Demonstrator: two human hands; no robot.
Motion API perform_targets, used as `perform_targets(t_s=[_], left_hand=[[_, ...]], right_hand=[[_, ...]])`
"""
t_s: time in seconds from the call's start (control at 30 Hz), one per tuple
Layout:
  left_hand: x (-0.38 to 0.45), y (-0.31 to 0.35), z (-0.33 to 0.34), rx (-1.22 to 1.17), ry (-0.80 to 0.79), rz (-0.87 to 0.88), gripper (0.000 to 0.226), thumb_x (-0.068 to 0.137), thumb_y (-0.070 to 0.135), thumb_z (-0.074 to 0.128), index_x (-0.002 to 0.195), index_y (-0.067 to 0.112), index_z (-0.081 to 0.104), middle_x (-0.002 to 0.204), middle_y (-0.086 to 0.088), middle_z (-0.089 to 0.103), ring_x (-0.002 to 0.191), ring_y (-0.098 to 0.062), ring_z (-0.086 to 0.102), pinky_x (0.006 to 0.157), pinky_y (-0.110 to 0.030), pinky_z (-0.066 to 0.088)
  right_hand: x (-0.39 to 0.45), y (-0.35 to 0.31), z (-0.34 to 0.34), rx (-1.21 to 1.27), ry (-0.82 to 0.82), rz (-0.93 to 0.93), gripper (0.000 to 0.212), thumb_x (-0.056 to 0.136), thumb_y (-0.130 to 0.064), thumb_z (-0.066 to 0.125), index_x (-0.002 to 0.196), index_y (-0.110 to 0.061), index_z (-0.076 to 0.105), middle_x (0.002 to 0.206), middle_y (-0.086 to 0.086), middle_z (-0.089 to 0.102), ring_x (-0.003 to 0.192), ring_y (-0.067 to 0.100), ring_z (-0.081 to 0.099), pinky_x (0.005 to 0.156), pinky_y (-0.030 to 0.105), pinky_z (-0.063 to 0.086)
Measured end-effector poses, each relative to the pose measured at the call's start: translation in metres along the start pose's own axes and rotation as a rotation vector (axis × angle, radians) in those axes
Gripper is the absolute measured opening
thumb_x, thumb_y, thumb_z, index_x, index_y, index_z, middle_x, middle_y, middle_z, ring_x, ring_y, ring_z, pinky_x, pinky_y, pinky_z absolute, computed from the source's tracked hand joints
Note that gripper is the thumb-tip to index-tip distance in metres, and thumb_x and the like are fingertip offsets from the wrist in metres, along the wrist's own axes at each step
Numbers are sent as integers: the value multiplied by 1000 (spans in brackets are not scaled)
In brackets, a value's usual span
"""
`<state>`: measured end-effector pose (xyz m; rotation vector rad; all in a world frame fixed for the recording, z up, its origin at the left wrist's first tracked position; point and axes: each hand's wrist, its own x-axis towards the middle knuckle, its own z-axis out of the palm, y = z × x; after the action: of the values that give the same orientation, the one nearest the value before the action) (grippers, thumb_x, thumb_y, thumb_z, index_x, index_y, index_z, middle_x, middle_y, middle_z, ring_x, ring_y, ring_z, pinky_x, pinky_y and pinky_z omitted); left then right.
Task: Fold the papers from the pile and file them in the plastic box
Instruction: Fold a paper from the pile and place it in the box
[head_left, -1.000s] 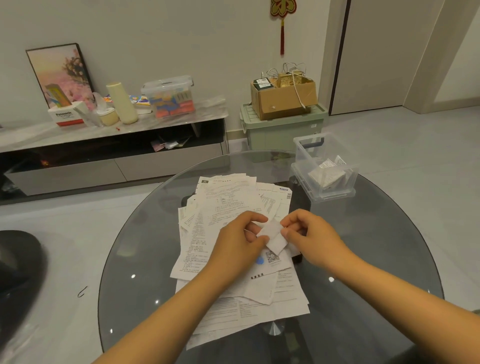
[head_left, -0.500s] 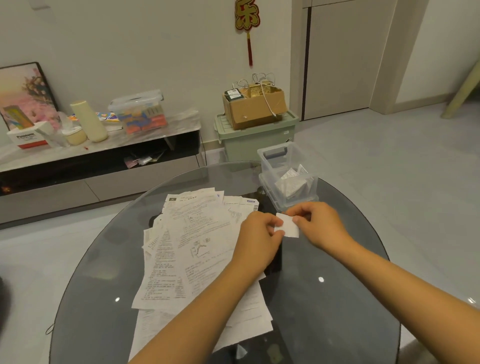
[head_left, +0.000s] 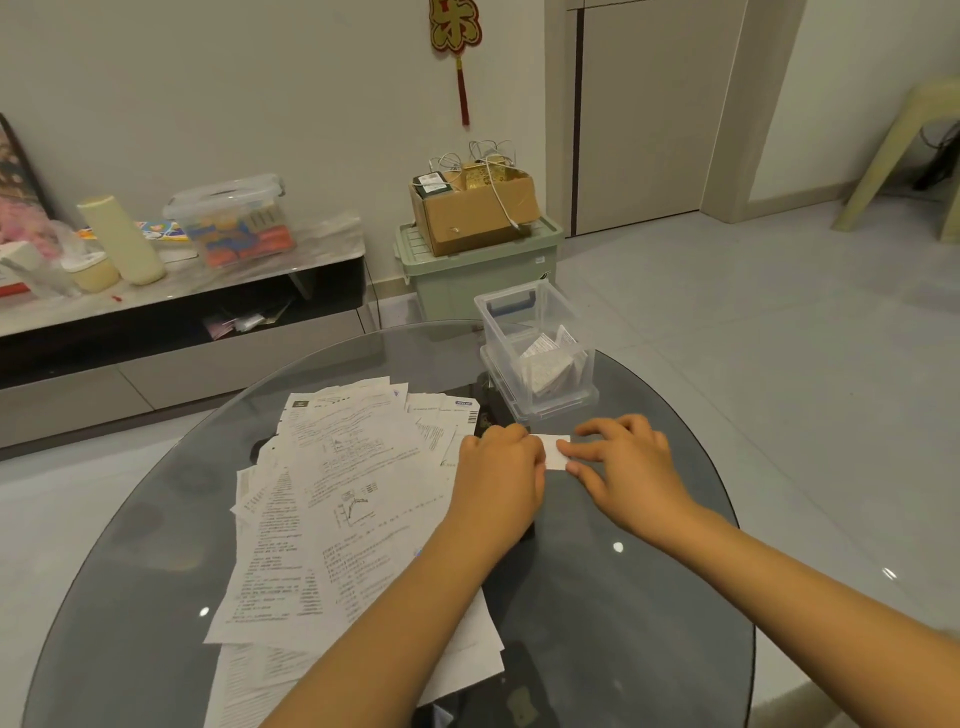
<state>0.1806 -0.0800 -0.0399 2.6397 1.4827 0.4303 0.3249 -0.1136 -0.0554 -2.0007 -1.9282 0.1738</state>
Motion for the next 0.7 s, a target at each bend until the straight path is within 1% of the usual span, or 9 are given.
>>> perform_targets(t_s=[0.13, 0.23, 0.33, 0.43, 0.5, 0.6, 0.7], left_hand=[[-2, -2, -3, -3, -70, 5, 28, 98, 30, 44, 121, 21, 57, 122, 4, 55, 114, -13, 46, 97, -28, 27], [-6, -6, -5, -128, -105, -17, 28, 95, 29, 49, 121, 22, 57, 126, 7, 53, 118, -11, 44, 102, -29, 24], [-16, -9, -9, -269, -58, -46, 29, 94, 25, 52, 122, 23, 56, 128, 8, 55, 119, -10, 47, 106, -29, 26], [-27, -11, -21, -337, -1, -57, 31, 93, 21, 52, 124, 23, 57, 131, 8, 54, 121, -10, 48, 110, -33, 30], [-35, -16, -32, -330, 12, -59, 30, 94, 21, 51, 122, 24, 58, 130, 9, 55, 122, -10, 47, 111, -34, 28], [-50, -28, -48, -275, 19, -61, 29, 94, 22, 50, 122, 25, 58, 130, 10, 54, 123, -9, 46, 111, -32, 25], [-71, -43, -61, -228, -10, -106, 29, 94, 25, 50, 123, 25, 56, 134, 10, 49, 126, -9, 42, 111, -32, 21]], right_hand=[[-2, 0, 2, -43, 0, -32, 35, 98, -32, 42, 132, -35, 50, 139, -11, 42, 127, 19, 29, 97, 28, 21], [-3, -2, 2, -5, 24, -42, 36, 97, -28, 44, 132, -33, 51, 136, -10, 46, 125, 17, 32, 94, 25, 21], [-7, -7, 0, 42, 63, -76, 34, 95, -24, 49, 127, -31, 56, 129, -7, 53, 121, 17, 37, 89, 23, 20], [-9, -14, -3, 86, 112, -119, 31, 92, -22, 54, 121, -28, 62, 124, -4, 56, 118, 18, 41, 87, 21, 19], [-12, -22, -5, 98, 119, -154, 31, 91, -20, 56, 120, -28, 63, 124, -5, 57, 118, 18, 41, 88, 20, 18], [-19, -35, -7, 127, 121, -214, 32, 90, -18, 56, 120, -27, 62, 124, -6, 57, 119, 18, 41, 88, 18, 16], [-27, -49, -6, 134, 84, -267, 32, 91, -25, 56, 122, -29, 60, 127, -10, 53, 123, 13, 36, 92, 16, 13]])
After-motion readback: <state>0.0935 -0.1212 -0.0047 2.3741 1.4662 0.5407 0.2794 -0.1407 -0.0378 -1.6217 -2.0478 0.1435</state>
